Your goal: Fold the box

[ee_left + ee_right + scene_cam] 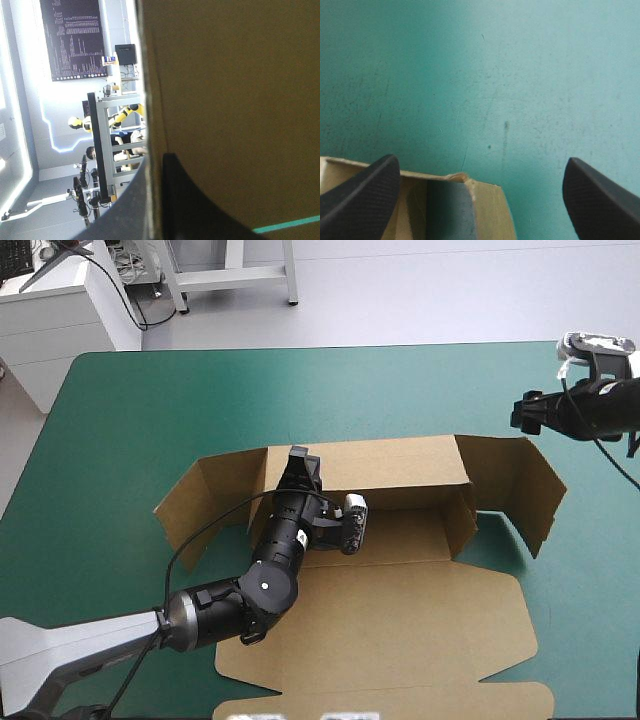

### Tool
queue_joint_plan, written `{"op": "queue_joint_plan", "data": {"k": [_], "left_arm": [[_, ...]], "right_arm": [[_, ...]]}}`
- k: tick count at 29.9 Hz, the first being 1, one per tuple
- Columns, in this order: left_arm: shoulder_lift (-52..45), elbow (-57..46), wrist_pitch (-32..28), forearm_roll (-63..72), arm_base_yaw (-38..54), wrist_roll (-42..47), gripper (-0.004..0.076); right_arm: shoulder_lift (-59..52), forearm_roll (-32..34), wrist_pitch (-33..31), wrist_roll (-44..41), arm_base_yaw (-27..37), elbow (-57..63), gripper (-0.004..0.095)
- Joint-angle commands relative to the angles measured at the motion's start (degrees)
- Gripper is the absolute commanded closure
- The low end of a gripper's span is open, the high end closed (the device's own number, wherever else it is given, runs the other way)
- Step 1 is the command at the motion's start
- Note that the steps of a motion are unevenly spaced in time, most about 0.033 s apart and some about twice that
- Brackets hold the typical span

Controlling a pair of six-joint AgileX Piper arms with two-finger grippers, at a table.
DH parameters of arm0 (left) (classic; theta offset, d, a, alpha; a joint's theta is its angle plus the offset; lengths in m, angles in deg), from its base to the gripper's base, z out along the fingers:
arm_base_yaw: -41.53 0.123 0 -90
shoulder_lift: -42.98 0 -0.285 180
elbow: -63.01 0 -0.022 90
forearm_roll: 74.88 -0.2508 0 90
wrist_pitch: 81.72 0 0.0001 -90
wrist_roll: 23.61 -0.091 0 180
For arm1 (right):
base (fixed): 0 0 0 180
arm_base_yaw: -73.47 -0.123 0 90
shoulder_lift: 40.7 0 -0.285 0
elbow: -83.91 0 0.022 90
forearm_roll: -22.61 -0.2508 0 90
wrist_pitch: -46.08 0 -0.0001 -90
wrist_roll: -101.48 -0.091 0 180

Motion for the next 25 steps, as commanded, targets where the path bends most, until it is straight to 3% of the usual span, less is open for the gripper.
{"op": "queue_joint_plan", "data": {"k": [1,4,8,19,25], "left_arm": [[-2.09,0.93,3.77,-1.43,-0.3,0.32,0.0732],[-2.09,0.93,3.77,-1.43,-0.3,0.08,0.0732],[-2.09,0.93,3.77,-1.43,-0.3,0.08,0.0732],[-2.09,0.93,4.12,-1.43,-0.3,0.08,0.0732],[-2.09,0.93,4.21,-1.43,-0.3,0.08,0.0732]], "right_arm": [[5.1,-2.04,-3.86,1.36,1.14,-8.19,0.0096],[10.53,-4.16,-8.02,1.93,1.14,-13.45,0.0096],[13.12,-5.58,-8.03,3.19,1.14,-15.04,0.0097],[8.84,-5.59,-7.73,6.23,2.17,-3.82,0.0097],[2.43,-16.14,-5.36,10.91,7.66,3.59,0.0097]]}}
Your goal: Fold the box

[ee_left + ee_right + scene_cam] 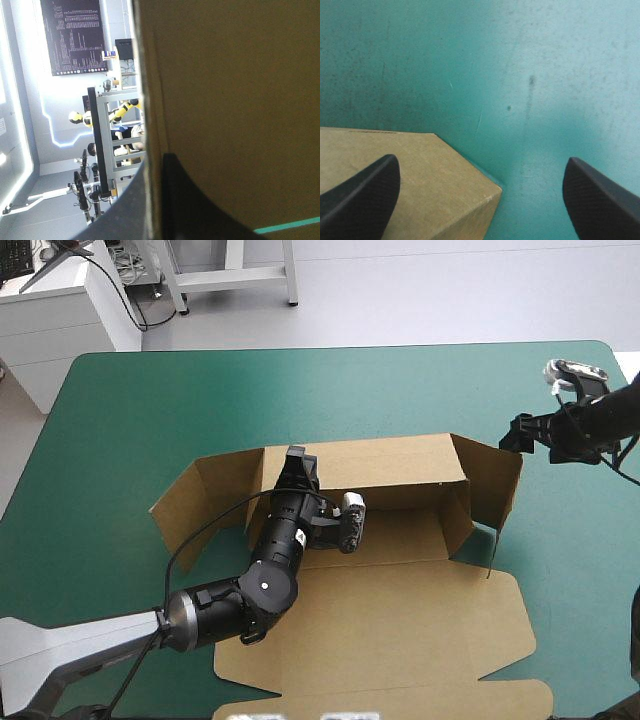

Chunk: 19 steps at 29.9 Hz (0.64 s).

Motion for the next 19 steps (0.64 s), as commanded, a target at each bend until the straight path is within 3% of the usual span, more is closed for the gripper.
{"op": "queue_joint_plan", "data": {"k": [1,13,19], "left_arm": [[-2.09,0.93,3.18,-1.59,-0.3,0.08,0.0732],[-2.09,0.93,3.18,-1.59,-0.3,-0.15,0.0732],[-2.09,0.93,3.18,-1.59,-0.3,-0.15,0.0732]], "right_arm": [[-6.59,-7.69,1.68,3.33,3.21,2.17,0.0097],[-15.91,-9.57,9.3,8.43,4.2,19.19,0.0097],[-18.62,-17.33,14.18,16.72,4.2,30.45,0.0098]]}}
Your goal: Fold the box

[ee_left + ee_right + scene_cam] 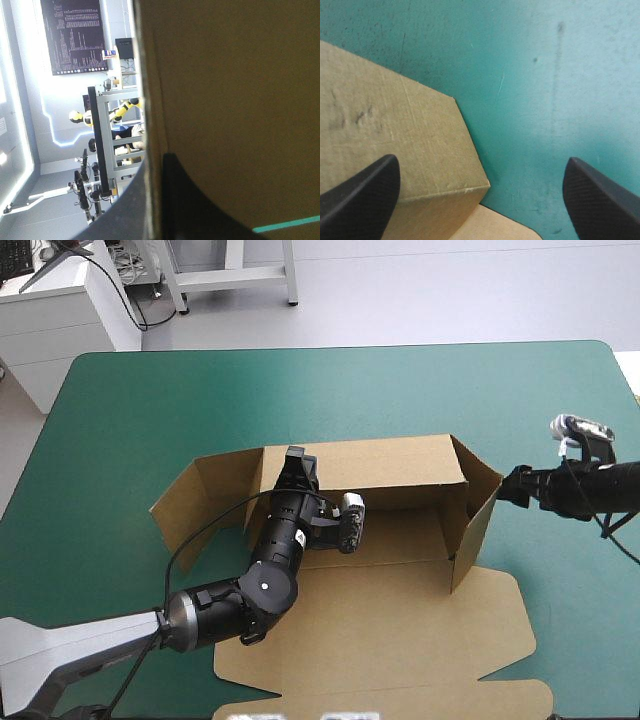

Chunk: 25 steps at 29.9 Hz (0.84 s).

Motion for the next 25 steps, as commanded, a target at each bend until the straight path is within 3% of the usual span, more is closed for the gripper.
{"op": "queue_joint_plan", "data": {"k": [1,9,19,25], "left_arm": [[-2.09,1.14,3.01,-1.65,-0.3,-0.1,0.0732],[-2.09,1.14,3.01,-1.65,-0.3,-0.1,0.0732],[-2.09,1.14,1.54,-1.65,-0.3,-0.1,0.0732],[-2.09,1.14,1.68,-1.65,-0.3,-0.1,0.0732]], "right_arm": [[-3.92,-8.4,3.01,7.43,0.44,4.61,0.0098],[-9.38,-19.13,3.94,26.19,0.44,14.45,0.0098],[-13.15,-21.62,0.96,26.78,0.08,14.98,0.0097],[-14.27,-20.61,1.16,26.22,-6.33,15.07,0.0098]]}}
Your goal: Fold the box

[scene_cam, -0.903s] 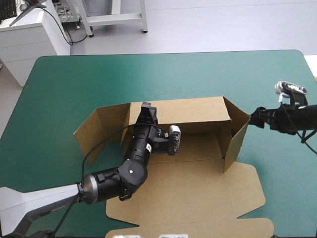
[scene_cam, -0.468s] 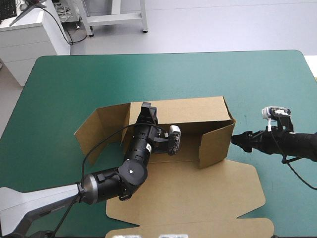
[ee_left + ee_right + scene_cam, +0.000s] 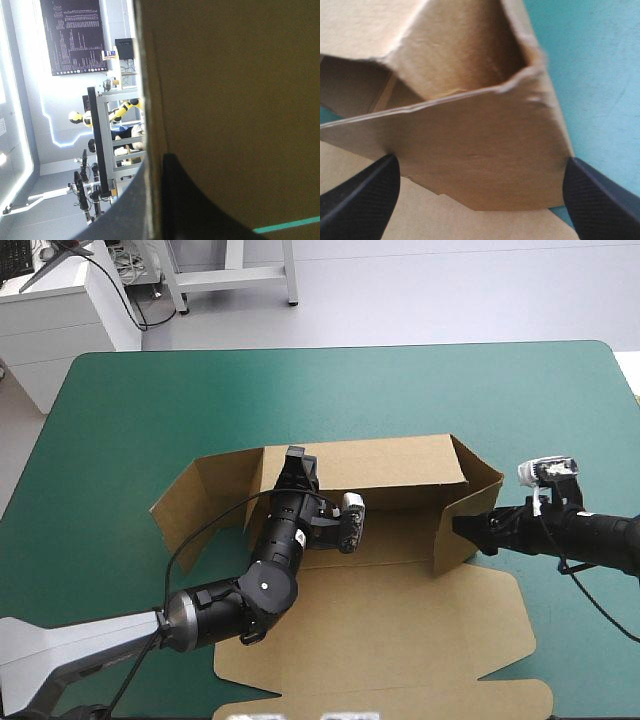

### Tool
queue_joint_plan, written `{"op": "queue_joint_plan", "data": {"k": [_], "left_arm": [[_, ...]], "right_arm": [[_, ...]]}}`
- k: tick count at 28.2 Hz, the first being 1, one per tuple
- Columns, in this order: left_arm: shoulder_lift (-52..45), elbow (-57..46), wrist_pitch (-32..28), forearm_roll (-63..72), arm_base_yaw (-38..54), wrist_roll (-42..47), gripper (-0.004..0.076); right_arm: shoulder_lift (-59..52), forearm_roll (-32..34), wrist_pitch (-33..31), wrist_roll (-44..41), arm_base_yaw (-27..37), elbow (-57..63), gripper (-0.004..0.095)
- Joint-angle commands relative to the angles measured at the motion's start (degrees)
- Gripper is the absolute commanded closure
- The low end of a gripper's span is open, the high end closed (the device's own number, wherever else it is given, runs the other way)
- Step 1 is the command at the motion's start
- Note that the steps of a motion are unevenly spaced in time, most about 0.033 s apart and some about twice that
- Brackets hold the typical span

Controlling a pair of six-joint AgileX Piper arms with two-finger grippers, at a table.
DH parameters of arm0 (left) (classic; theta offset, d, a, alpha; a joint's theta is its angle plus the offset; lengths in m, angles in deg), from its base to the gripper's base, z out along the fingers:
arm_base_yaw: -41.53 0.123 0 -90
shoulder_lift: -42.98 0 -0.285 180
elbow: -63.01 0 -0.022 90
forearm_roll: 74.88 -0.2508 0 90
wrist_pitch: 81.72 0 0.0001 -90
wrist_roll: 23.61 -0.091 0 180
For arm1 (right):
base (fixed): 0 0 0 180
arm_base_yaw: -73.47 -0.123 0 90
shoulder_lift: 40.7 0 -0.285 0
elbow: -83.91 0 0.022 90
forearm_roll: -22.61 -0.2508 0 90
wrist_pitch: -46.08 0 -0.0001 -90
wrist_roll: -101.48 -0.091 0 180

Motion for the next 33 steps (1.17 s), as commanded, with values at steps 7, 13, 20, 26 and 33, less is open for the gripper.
{"op": "queue_joint_plan", "data": {"k": [7,13,20,26,33], "left_arm": [[-2.09,1.14,1.61,-1.65,-0.3,-0.1,0.0732],[-2.09,1.14,1.85,-1.65,-0.3,-0.1,0.0732],[-2.09,1.14,1.85,-1.65,-0.3,-0.88,0.0732],[-2.09,1.14,1.85,-1.65,-0.3,-0.88,0.0732],[-2.09,1.14,1.85,-1.65,-0.3,-0.88,0.0732]], "right_arm": [[-1.42,0.04,5.47,-2.19,-11.23,-1.15,0.0126],[-1.42,0.27,4.56,-2.89,-12.41,-1.15,0.0648],[-1.42,0.27,1.23,-1.63,-12.78,-1.15,0.0916],[-1.42,0.06,-0.02,-1.42,-12.78,-1.15,0.0916],[-1.42,3.45,2.68,-3.47,-12.78,-1.15,0.0915]]}}
